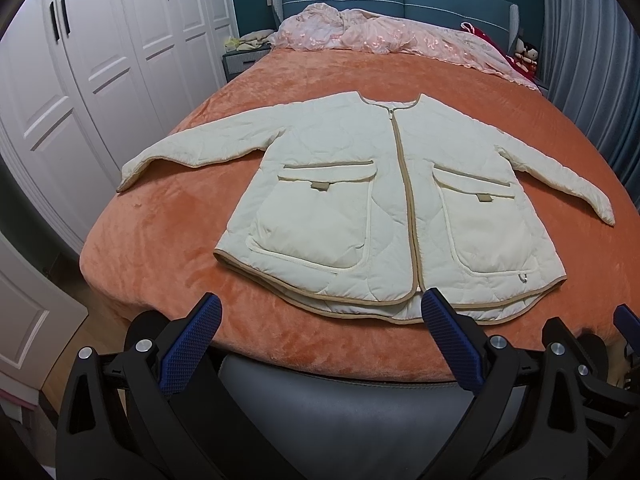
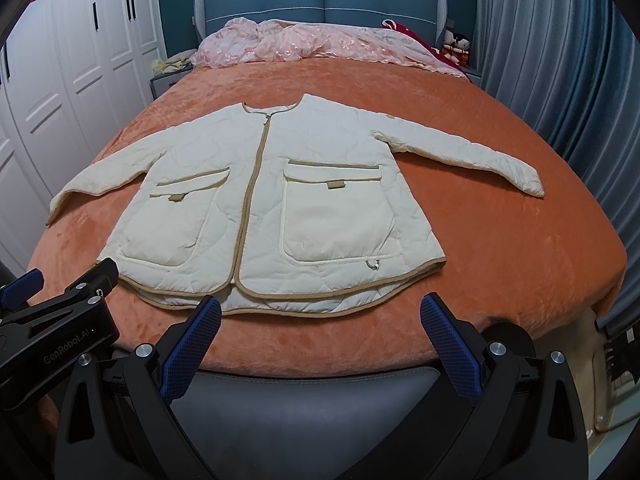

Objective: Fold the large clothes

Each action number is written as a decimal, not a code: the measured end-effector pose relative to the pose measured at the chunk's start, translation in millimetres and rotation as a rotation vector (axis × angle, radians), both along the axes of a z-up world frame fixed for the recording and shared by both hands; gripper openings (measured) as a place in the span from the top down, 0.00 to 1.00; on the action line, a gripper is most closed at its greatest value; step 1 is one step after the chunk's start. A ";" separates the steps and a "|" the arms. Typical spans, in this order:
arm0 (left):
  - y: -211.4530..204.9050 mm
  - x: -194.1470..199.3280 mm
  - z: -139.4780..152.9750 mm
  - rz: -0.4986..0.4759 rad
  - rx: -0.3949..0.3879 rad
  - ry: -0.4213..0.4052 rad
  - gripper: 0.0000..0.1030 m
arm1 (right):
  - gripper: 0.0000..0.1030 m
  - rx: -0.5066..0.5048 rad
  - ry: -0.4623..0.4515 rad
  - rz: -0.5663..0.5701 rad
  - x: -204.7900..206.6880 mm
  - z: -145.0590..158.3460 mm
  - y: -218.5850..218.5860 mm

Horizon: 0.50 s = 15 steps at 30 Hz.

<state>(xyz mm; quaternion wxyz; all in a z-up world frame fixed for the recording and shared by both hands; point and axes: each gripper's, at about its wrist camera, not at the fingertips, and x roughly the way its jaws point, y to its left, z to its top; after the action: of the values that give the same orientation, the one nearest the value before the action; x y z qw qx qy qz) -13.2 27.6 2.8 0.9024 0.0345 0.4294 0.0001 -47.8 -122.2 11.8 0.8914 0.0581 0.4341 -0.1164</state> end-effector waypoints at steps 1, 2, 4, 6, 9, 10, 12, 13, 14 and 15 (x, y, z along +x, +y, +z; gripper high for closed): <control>-3.9 1.7 -0.9 0.001 0.002 0.004 0.06 | 0.05 0.002 0.004 -0.001 0.4 -1.3 -0.5; -3.9 2.0 -1.9 0.001 0.003 0.007 0.06 | 0.05 0.003 0.007 -0.001 1.0 -2.0 -1.6; -6.1 3.5 -3.8 0.000 0.002 0.011 0.06 | 0.05 0.004 0.010 0.002 2.6 -3.6 -2.8; -7.1 5.3 -6.1 -0.004 0.000 0.018 0.06 | 0.05 0.019 0.014 0.012 4.9 -6.4 -5.5; -6.6 10.8 -9.8 -0.007 -0.022 0.029 0.05 | 0.05 0.093 0.021 0.022 12.3 -13.1 -19.4; -5.3 13.9 -11.3 -0.011 -0.036 0.035 0.05 | 0.05 0.110 0.020 0.011 15.0 -15.8 -27.6; -2.3 21.5 -14.8 -0.012 -0.061 0.047 0.05 | 0.05 0.133 0.009 -0.031 19.5 -20.3 -49.8; 0.4 26.1 -16.7 -0.006 -0.073 0.050 0.05 | 0.05 0.141 0.003 -0.062 22.7 -22.8 -66.0; 3.7 31.3 -18.7 0.002 -0.083 0.052 0.05 | 0.05 0.147 -0.003 -0.094 26.0 -25.2 -81.5; 6.4 37.4 -20.5 0.001 -0.096 0.053 0.05 | 0.05 0.156 -0.010 -0.129 30.0 -27.9 -100.9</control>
<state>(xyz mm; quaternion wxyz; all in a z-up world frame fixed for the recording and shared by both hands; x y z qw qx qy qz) 24.2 34.0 -17.7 0.8913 -0.0091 0.4528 -0.0209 -17.8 -223.1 -16.1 0.8771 0.1559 0.4326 -0.1389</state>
